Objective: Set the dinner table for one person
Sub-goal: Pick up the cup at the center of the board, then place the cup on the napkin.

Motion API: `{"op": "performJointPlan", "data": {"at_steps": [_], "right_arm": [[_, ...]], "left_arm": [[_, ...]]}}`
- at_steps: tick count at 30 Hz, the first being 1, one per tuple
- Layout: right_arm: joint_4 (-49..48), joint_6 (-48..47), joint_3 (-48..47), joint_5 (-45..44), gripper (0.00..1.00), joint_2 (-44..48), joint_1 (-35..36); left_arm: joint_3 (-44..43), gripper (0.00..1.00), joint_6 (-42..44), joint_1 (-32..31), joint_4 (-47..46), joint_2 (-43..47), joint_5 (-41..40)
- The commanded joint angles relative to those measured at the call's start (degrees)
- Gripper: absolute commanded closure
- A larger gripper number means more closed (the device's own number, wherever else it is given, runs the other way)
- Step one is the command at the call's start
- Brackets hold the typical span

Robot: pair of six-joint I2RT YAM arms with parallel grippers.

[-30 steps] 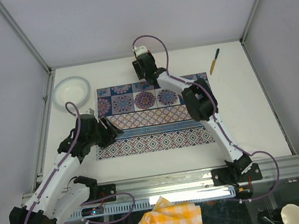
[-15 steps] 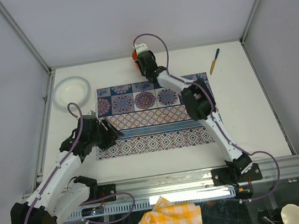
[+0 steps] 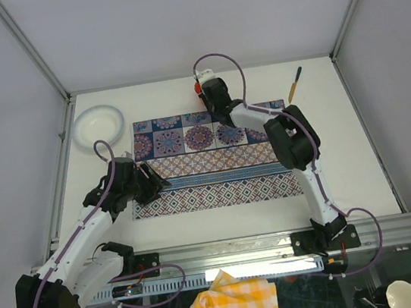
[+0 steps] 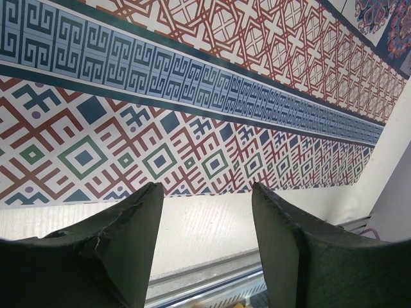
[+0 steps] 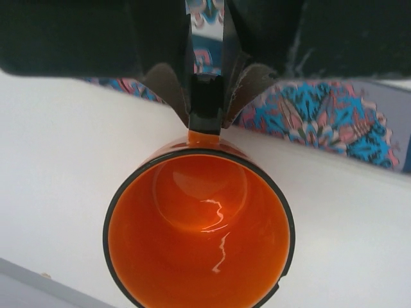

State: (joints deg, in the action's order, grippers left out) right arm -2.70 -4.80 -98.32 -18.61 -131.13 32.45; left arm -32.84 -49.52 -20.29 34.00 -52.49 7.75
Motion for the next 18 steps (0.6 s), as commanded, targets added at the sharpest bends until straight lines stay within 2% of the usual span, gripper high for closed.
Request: {"op": "performJointPlan", "data": {"at_steps": [1,11,18], "right_arm": [[-7.75,-1.71,6.04,-2.12,1.0,15.15,-0.23],[-4.74,2.24,24.58,-3.3,1.0,34.49,-1.39],[-0.15,6.27,34.45,5.53,1.0,45.39,-7.69]], "left_arm": [[0.77,0.41,-1.02,-0.46,-2.62,1.6,0.62],[1.1,0.42,-1.13,-0.47,-2.53,2.69,1.52],[-0.07,0.42,-0.82,-0.58,-2.14,2.53,1.49]]}}
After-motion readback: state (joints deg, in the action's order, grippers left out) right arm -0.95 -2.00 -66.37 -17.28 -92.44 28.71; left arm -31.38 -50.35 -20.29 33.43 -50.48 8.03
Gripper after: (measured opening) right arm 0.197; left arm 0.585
